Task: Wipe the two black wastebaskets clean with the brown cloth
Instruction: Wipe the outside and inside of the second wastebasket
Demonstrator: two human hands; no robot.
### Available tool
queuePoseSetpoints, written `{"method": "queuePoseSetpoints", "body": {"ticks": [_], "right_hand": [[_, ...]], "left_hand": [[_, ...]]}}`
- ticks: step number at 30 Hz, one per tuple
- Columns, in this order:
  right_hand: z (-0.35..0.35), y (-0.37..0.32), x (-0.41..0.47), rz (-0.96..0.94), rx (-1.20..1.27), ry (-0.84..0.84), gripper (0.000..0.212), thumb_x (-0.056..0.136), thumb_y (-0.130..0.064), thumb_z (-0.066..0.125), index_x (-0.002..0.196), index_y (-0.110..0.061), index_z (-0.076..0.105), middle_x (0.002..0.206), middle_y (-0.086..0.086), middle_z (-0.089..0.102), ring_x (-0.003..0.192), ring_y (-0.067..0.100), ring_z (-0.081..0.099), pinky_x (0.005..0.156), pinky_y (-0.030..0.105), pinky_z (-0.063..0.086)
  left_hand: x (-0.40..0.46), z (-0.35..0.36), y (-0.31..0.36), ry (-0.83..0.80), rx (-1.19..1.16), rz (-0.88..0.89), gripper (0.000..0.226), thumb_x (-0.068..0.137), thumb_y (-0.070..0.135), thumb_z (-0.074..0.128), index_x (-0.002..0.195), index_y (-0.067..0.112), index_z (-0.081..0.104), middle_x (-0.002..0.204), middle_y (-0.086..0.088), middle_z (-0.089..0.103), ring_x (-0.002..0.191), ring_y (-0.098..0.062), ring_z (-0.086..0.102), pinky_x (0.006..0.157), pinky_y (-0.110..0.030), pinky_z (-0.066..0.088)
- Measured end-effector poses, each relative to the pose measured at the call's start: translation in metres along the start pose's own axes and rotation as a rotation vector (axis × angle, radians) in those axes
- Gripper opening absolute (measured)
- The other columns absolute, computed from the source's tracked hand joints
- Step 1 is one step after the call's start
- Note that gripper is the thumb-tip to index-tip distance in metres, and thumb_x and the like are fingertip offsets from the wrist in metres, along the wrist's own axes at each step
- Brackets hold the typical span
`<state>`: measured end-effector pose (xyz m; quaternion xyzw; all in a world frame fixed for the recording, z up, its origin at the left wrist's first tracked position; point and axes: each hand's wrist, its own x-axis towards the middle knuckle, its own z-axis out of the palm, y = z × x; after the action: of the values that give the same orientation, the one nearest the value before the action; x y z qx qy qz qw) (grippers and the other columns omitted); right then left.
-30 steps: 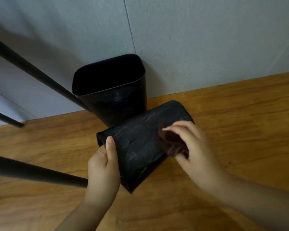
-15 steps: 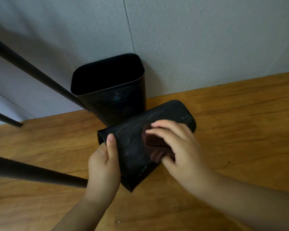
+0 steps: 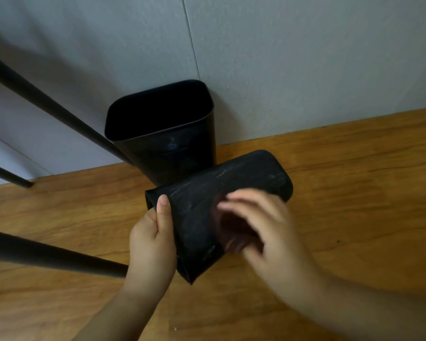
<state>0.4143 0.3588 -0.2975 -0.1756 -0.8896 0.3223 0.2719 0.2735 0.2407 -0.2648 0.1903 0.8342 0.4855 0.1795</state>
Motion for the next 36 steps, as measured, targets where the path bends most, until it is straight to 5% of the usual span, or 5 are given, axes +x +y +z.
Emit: {"method": "queuePoseSetpoints", "body": {"ticks": [5,11,17,23,36], "right_hand": [[0.003,0.003,-0.018,-0.343,-0.010,-0.193,0.047,0.084,-0.017,0.066,0.127,-0.033,0.056,0.137,-0.013,0.048,0.116,0.015,0.047,0.097,0.031,0.043],[-0.013,0.043,-0.004,0.131,-0.005,0.111,0.057,0.076,-0.005,0.067,0.128,-0.027,0.056,0.133,-0.012,0.048,0.127,0.009,0.041,0.108,0.028,0.036],[-0.006,0.031,-0.017,-0.189,-0.077,-0.123,0.068,0.071,-0.008,0.080,0.129,-0.031,0.053,0.137,-0.012,0.047,0.124,0.014,0.045,0.103,0.029,0.039],[-0.029,0.080,0.012,0.301,-0.023,0.217,0.050,0.081,-0.001,0.066,0.126,-0.021,0.056,0.127,-0.012,0.049,0.122,0.010,0.046,0.106,0.043,0.042],[-0.033,0.077,0.028,0.383,-0.107,0.198,0.050,0.083,-0.009,0.066,0.131,-0.017,0.054,0.129,-0.007,0.051,0.120,0.015,0.050,0.104,0.041,0.044]], "left_hand": [[0.001,-0.002,-0.004,0.002,0.022,0.016,0.060,0.094,0.052,0.030,0.069,0.003,0.056,0.056,-0.012,0.053,0.050,-0.018,0.054,0.053,-0.033,0.045],[0.001,-0.003,-0.009,0.045,-0.024,-0.031,0.054,0.095,0.050,0.029,0.069,0.009,0.051,0.055,-0.001,0.048,0.045,-0.005,0.049,0.049,-0.020,0.040],[0.001,-0.004,-0.008,-0.006,0.015,0.011,0.063,0.092,0.054,0.030,0.081,0.000,0.061,0.074,-0.022,0.062,0.066,-0.027,0.061,0.056,-0.027,0.048],[0.000,-0.007,-0.006,-0.021,0.008,0.025,0.063,0.090,0.055,0.029,0.073,0.001,0.057,0.059,-0.006,0.053,0.050,-0.010,0.053,0.053,-0.023,0.045],[-0.003,-0.005,0.000,-0.018,0.006,0.019,0.054,0.092,0.051,0.030,0.066,0.011,0.054,0.052,-0.001,0.051,0.046,-0.007,0.052,0.053,-0.024,0.041]]}}
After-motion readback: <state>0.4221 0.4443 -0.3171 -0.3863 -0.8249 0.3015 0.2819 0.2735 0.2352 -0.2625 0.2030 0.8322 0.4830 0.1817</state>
